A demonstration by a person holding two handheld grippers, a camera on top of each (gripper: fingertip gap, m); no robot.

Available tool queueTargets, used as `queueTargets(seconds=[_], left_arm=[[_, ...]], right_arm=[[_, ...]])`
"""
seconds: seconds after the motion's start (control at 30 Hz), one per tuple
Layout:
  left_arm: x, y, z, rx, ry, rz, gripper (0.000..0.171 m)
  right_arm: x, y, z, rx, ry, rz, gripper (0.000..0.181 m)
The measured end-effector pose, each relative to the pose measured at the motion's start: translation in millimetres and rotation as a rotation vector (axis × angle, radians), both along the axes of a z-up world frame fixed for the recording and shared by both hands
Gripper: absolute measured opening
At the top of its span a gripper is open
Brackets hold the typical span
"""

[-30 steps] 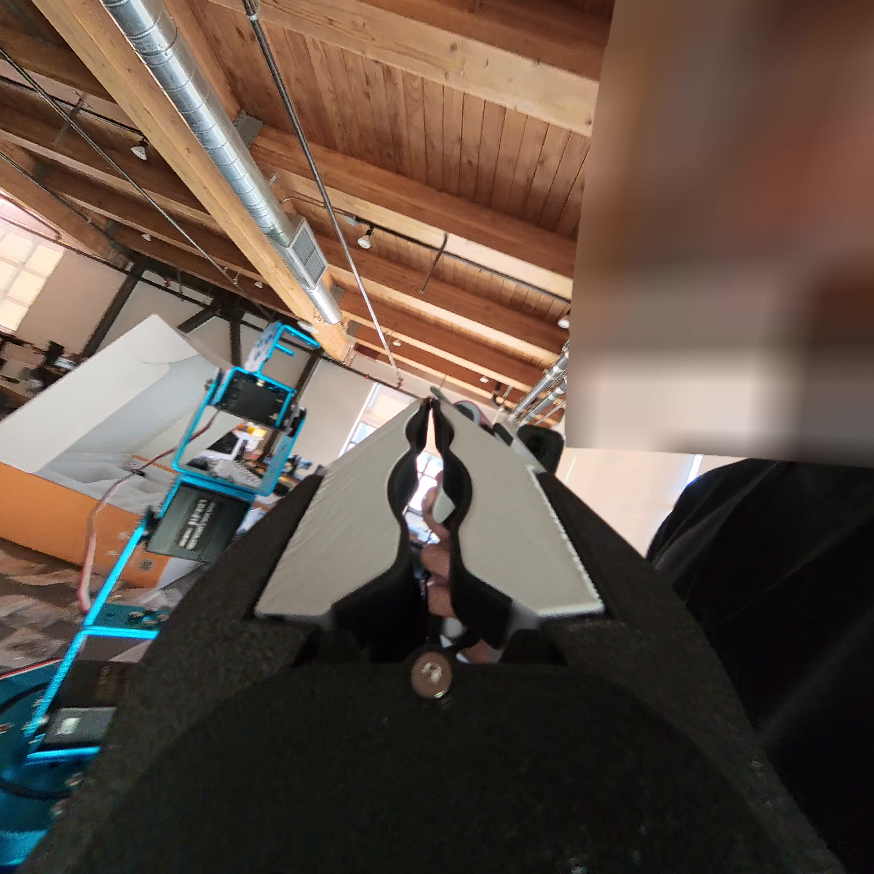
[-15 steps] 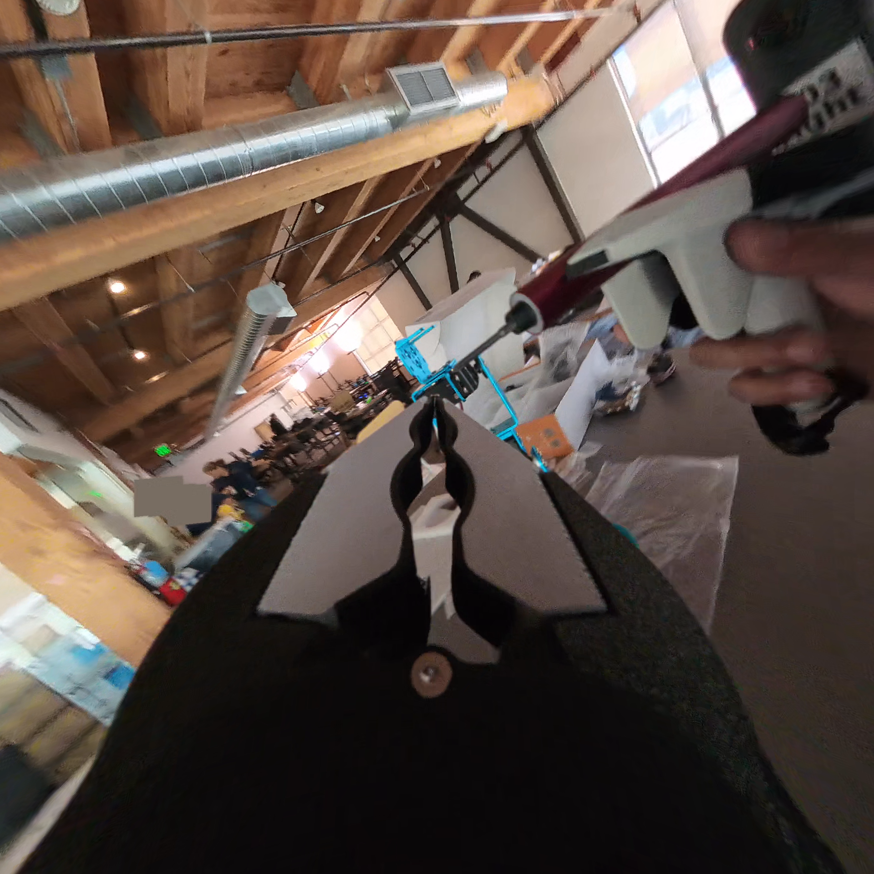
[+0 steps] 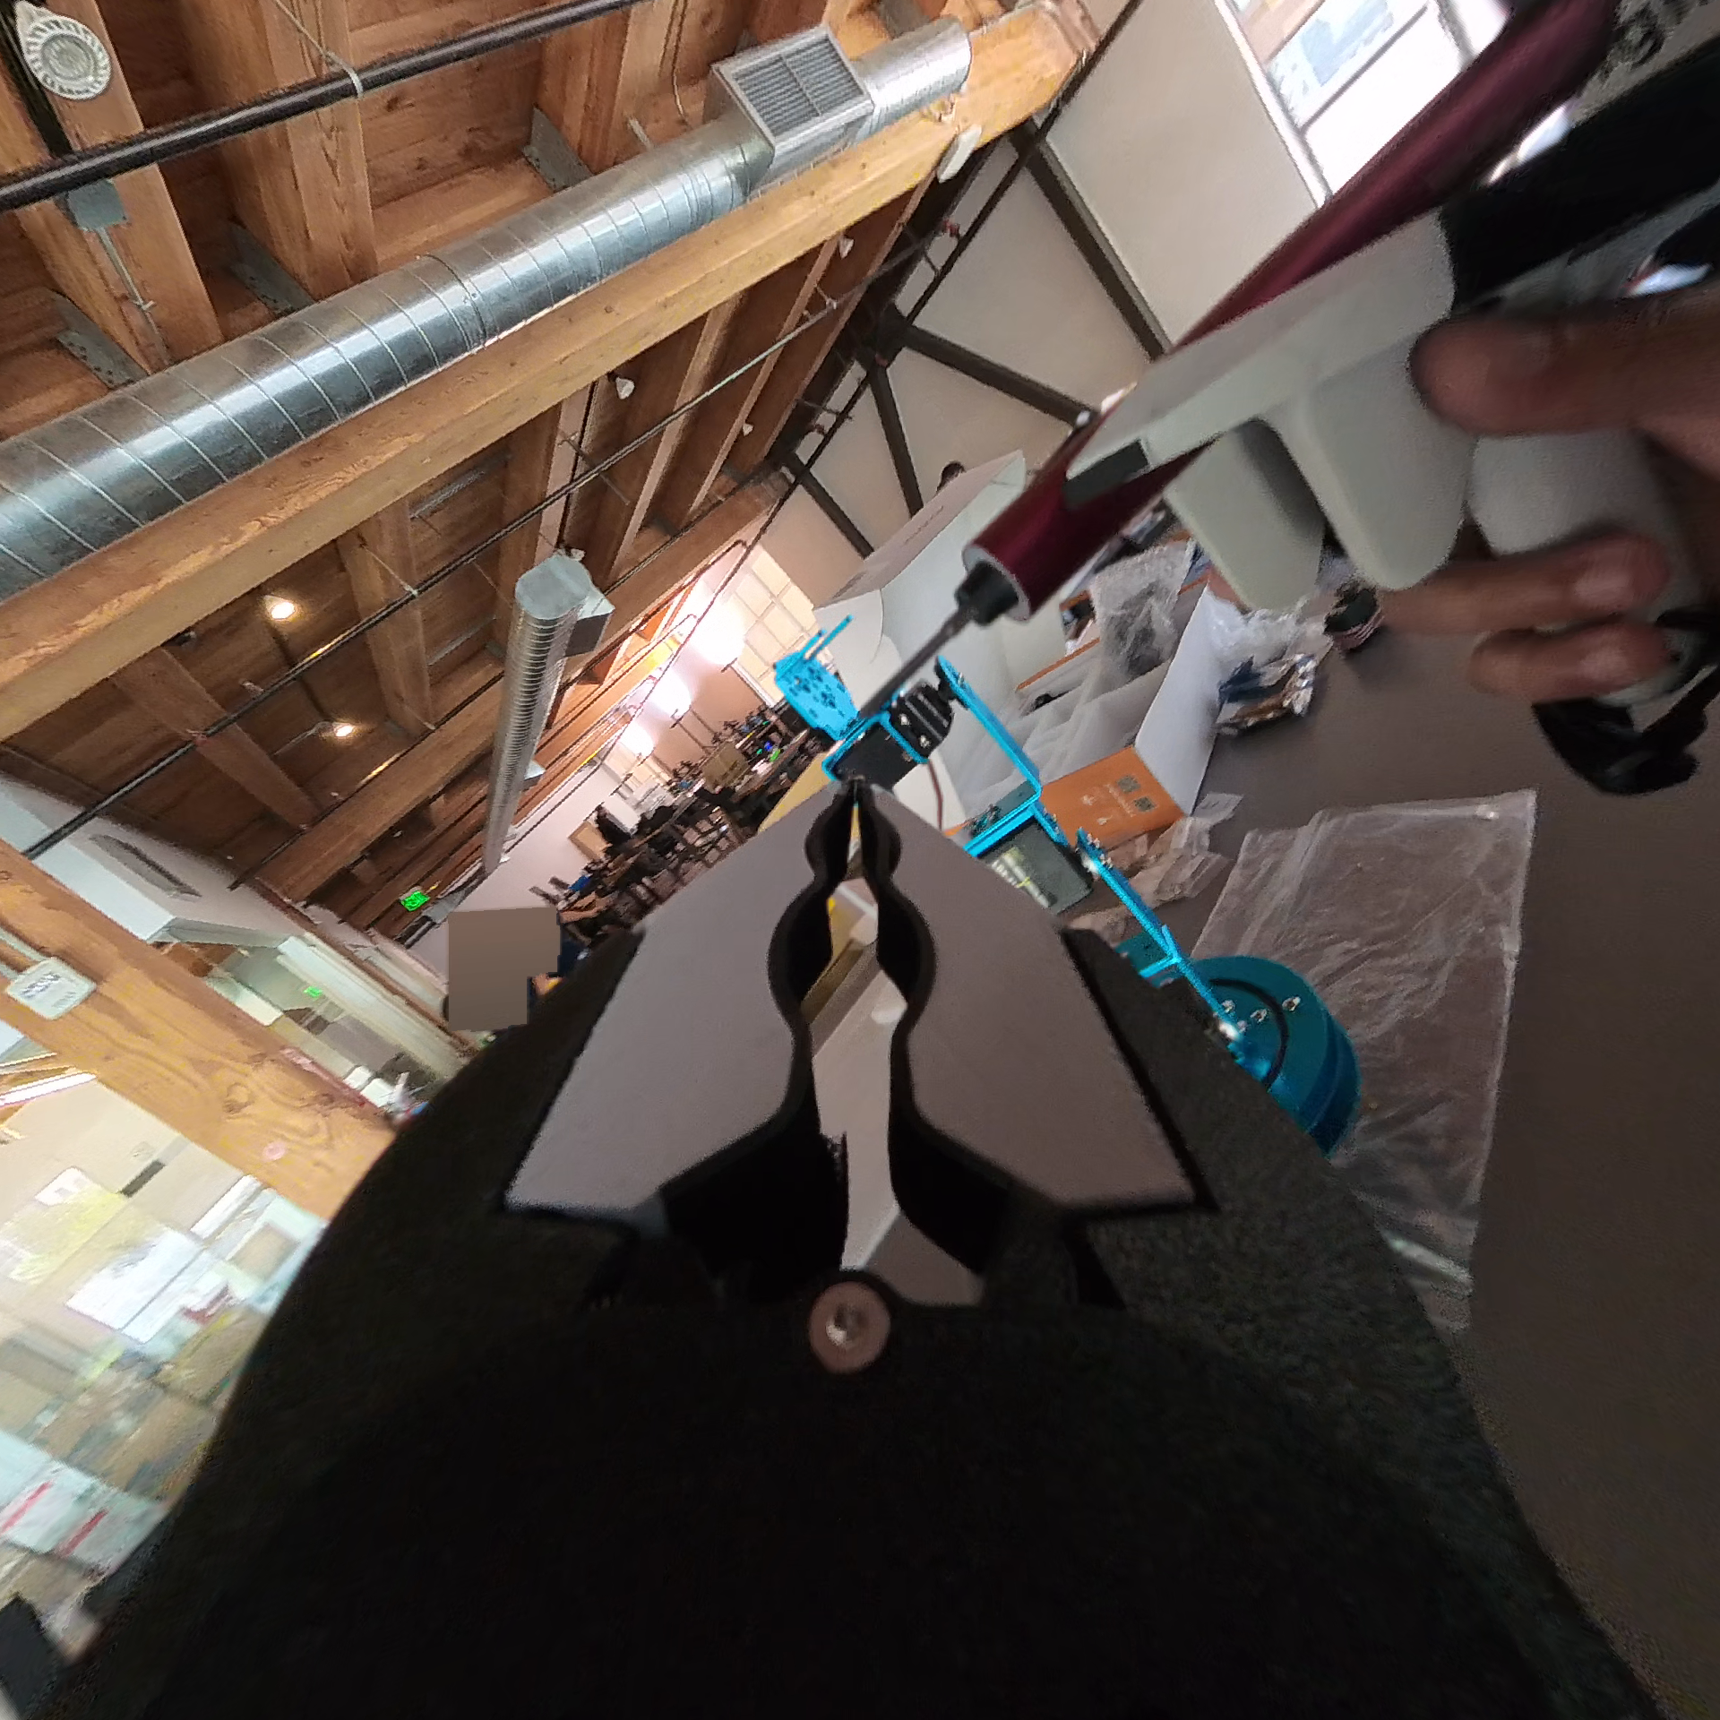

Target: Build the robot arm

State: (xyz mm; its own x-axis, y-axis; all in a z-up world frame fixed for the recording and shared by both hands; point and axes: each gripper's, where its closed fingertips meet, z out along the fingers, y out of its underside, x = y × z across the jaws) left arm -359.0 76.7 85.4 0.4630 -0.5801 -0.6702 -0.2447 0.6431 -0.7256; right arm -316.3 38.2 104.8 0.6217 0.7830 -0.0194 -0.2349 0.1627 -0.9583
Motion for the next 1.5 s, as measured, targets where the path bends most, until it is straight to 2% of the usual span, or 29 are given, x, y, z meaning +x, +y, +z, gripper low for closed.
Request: queueTargets(seconds=[0.1,0.2,0.27,0.33,0.43,0.53,0.6,0.63,0.67,0.73,0.87,1.07,1.23,1.33,1.43,1.5], left_arm=[[-3,7,-3,0.059,0.058,0.068,0.0],[-6,13,-4,0.014,0.042,0.084,0.0],[-7,16,-11,-0.124,0.003,0.039,0.0],[-10,21,-13,-0.33,-0.108,-0.011,0.0],[-1,9,-32,-0.766,-0.227,-0.234,0.0],[2,-4,-22,-1.076,-0.519,-0.493,0.0],[-6,-7,-4,-1.183,-0.798,-0.689,0.0],[-8,-8,1,-1.204,-0.893,-0.755,0.0],[-4,-11,2,-1.222,-0.932,-0.798,0.0],[11,-24,2,-1.214,-0.893,-0.842,0.0],[24,-32,10,-1.177,-0.853,-0.838,0.0],[37,-28,0,-1.131,-0.752,-0.678,0.0],[35,-30,-2,-1.127,-0.742,-0.68,0.0],[31,-23,-19,-1.126,-0.688,-0.595,0.0],[28,-9,-51,-1.093,-0.553,-0.413,0.0],[31,0,-77,-1.064,-0.428,-0.262,0.0]], right_arm=[[-4,-2,-2,0.013,-0.028,0.016,0.023],[-7,-2,-7,0.058,-0.087,-0.012,0.023],[-9,-1,-12,0.123,-0.15,-0.058,0.022],[-7,2,-16,0.185,-0.212,-0.13,0.022],[-4,10,-26,0.133,-0.225,-0.136,0.022],[0,11,-31,0.136,-0.199,-0.139,0.022],[2,13,-36,0.137,-0.2,-0.159,0.022],[2,14,-39,0.13,-0.203,-0.165,0.023],[0,15,-42,0.125,-0.205,-0.164,0.022],[-4,14,-46,0.12,-0.209,-0.152,0.022],[-12,10,-50,0.138,-0.236,-0.142,0.023],[-14,12,-55,0.125,-0.276,-0.156,0.023],[-11,12,-56,0.094,-0.244,-0.132,0.022],[-5,17,-59,0.066,-0.23,-0.156,0.022],[5,21,-58,0.032,-0.166,-0.182,0.022],[1,17,-58,0.003,-0.108,-0.106,0.022]])
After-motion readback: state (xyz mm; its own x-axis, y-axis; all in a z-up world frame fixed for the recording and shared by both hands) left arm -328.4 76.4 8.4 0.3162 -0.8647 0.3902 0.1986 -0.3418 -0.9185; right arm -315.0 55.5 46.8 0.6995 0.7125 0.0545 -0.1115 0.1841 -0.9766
